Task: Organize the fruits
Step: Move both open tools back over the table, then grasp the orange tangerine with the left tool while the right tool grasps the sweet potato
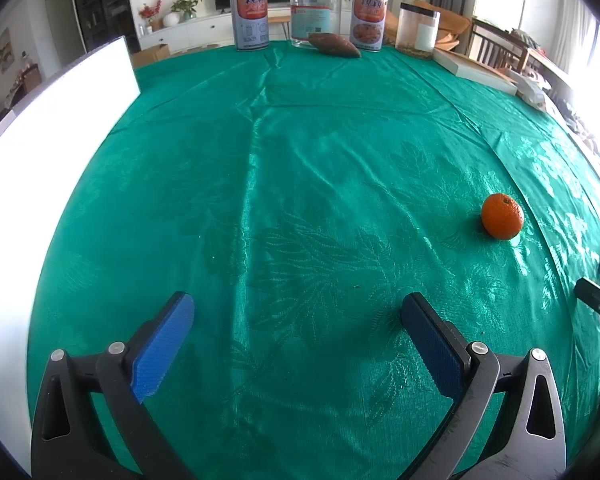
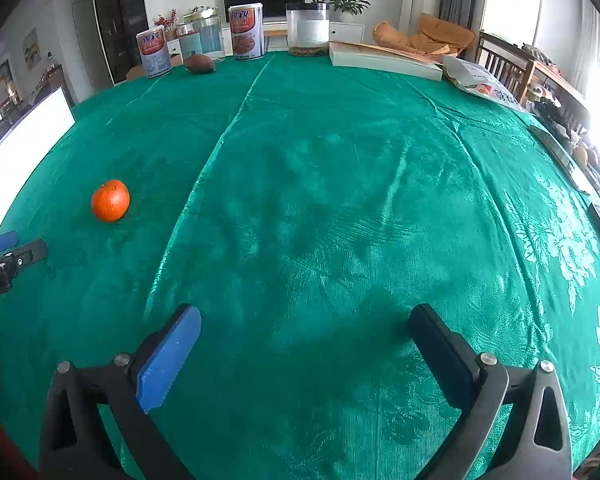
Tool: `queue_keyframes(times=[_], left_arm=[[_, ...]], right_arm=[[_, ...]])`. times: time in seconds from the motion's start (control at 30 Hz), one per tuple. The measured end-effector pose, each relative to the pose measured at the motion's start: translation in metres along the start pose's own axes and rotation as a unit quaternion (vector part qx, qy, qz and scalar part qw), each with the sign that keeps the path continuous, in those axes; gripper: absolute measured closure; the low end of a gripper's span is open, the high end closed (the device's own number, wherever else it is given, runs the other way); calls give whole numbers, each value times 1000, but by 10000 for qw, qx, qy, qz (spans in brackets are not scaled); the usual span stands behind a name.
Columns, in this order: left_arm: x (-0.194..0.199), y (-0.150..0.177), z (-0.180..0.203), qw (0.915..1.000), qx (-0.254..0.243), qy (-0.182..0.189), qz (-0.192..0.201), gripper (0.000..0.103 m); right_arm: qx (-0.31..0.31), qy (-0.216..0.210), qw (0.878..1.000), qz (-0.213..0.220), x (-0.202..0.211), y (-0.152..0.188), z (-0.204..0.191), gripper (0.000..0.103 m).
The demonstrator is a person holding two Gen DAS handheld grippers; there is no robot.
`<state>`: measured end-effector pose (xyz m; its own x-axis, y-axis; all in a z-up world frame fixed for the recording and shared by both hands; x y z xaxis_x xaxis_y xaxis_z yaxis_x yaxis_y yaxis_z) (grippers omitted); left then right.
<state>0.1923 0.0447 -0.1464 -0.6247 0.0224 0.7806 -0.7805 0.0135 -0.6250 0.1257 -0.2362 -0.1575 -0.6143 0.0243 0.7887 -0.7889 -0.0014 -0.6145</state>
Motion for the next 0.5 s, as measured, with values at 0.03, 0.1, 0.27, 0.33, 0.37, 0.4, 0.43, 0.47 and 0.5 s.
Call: queue_keyframes(times=[0.03,0.1,0.27,0.33,0.37,0.4,0.43,0.47,0.5], left_arm=[[0,0,0,10000,0,1,-1,1],[0,0,0,10000,1,-5,0,1],[3,0,1,10000,-2,-22,-73,1],[10,2,9,9994,58,257,-216,3],[16,1,17,9981,117,585,-148,3],[24,-2,28,9954,189,934,-40,3],[30,-6,39,9929,200,1171,37,3],[34,-11,51,9911,150,1317,96,3],[35,-18,67,9900,29,1401,149,3]], right_arm=[[0,1,10000,0,0,0,0,0],[-1,-2,10000,0,0,0,0,0],[-2,2,10000,0,0,0,0,0],[-2,1,10000,0,0,0,0,0],[-3,0,10000,1,0,0,0,0],[-4,-1,10000,1,0,0,0,0],[-5,-3,10000,3,0,0,0,0],[-3,-3,10000,3,0,0,0,0],[-2,-4,10000,2,-1,0,0,0]])
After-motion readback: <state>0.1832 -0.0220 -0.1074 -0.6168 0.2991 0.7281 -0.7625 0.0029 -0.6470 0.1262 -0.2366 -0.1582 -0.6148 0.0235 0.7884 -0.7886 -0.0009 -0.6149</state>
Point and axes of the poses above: each gripper's, at about its wrist camera, not at the fingertips, and x roughly against the way its jaws point, z to its right, y to its underside, the point moved 5 cm from there along -x, roughly the way its jaws point, and after that the axes turned 4 degrees about z, right-handed, at the moved point
